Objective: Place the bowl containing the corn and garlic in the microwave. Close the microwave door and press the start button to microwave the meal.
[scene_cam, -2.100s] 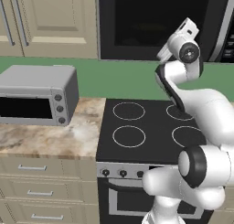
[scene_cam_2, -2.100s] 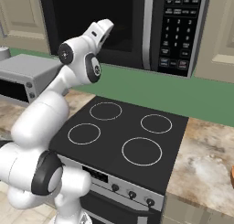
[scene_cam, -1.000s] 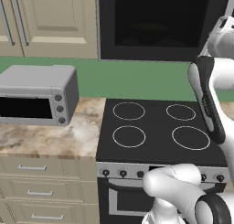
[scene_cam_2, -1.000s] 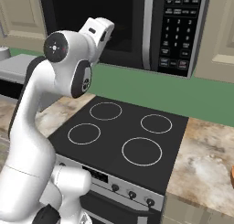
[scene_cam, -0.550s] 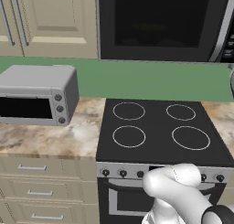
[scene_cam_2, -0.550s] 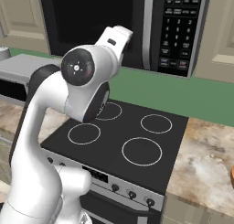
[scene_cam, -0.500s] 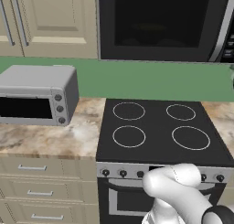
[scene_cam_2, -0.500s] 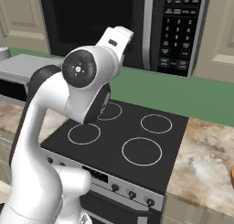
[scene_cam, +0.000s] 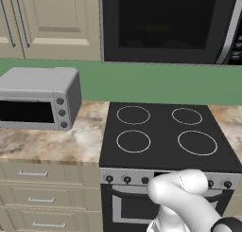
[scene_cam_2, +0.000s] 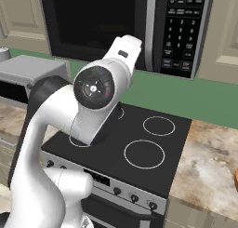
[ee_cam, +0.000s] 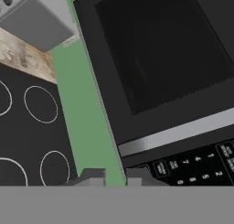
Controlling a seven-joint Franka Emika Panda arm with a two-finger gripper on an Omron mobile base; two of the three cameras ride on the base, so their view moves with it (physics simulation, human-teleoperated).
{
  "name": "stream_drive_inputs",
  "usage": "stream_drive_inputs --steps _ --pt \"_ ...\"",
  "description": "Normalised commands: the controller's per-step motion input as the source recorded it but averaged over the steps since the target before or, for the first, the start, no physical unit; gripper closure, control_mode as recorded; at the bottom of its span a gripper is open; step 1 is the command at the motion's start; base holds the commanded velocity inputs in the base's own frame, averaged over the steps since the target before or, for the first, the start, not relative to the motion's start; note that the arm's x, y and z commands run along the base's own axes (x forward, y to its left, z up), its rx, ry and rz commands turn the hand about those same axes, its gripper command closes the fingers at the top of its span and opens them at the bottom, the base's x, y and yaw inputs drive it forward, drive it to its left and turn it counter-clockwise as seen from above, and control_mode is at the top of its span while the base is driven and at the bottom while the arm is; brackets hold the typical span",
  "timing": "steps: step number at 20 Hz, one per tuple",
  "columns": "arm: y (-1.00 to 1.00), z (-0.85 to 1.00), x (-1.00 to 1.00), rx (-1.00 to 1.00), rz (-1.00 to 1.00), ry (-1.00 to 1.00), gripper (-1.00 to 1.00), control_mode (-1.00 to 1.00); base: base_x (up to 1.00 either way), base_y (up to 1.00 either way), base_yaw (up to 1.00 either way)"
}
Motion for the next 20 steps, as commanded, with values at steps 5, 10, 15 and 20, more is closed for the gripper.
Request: stream_drive_inputs --steps 5,10,15,20 --pt "-0.12 -0.36 -0.01 0.0 0.08 -0.12 1.0 -1.0 0.0 0.0 0.0" --pt "-0.01 -0.1 0.3 0.03 0.1 -0.14 1.0 -1.0 0.0 0.0 0.0" --pt "-0.16 0.0 0.5 0.07 0.02 -0.12 1.0 -1.0 0.0 0.0 0.0" --pt "-0.39 0.0 0.44 0.03 0.0 -0.03 1.0 -1.0 0.0 0.0 0.0"
